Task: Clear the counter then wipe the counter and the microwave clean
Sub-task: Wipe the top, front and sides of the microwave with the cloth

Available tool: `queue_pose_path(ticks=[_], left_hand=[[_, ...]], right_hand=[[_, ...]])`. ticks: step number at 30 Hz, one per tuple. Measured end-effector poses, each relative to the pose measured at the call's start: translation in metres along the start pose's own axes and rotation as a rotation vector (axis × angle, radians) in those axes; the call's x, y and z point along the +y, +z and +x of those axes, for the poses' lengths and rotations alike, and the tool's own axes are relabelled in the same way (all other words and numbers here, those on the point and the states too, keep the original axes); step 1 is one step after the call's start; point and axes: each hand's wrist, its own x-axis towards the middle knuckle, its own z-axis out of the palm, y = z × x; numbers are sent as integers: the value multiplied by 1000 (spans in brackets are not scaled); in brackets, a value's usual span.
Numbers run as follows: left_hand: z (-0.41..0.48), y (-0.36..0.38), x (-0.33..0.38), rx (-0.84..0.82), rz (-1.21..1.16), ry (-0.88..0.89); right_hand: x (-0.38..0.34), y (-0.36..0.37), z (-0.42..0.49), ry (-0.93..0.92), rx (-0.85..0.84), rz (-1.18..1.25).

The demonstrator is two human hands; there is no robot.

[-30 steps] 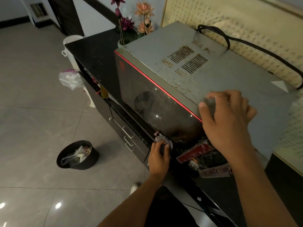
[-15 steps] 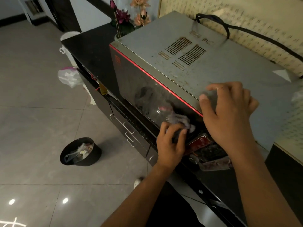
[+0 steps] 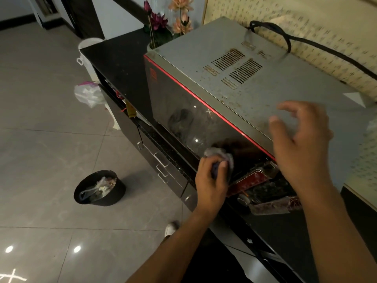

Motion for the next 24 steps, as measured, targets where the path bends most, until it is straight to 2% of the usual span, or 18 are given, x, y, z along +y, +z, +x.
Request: queue_pose_path(ticks=[3, 6, 12, 15, 18, 21, 24], left_hand=[[10, 5, 34, -53, -19, 269], [3, 4, 6, -72, 76, 345], [-27, -10, -78, -186, 339, -30], [-30, -12, -85, -189, 336, -81], [-26, -8, -65, -164, 237, -89], [-11, -4, -20, -53, 101, 28], [9, 4, 30, -7, 11, 286]], right_hand=[[9, -17, -7, -59, 31, -5], [26, -32, -17, -81, 36, -109], [42, -37, -31, -33, 48, -204], [42, -36, -32, -24, 52, -204], [44, -35, -31, -5, 10, -191], [45, -34, -30, -4, -29, -230], [44, -33, -28, 2, -52, -271]])
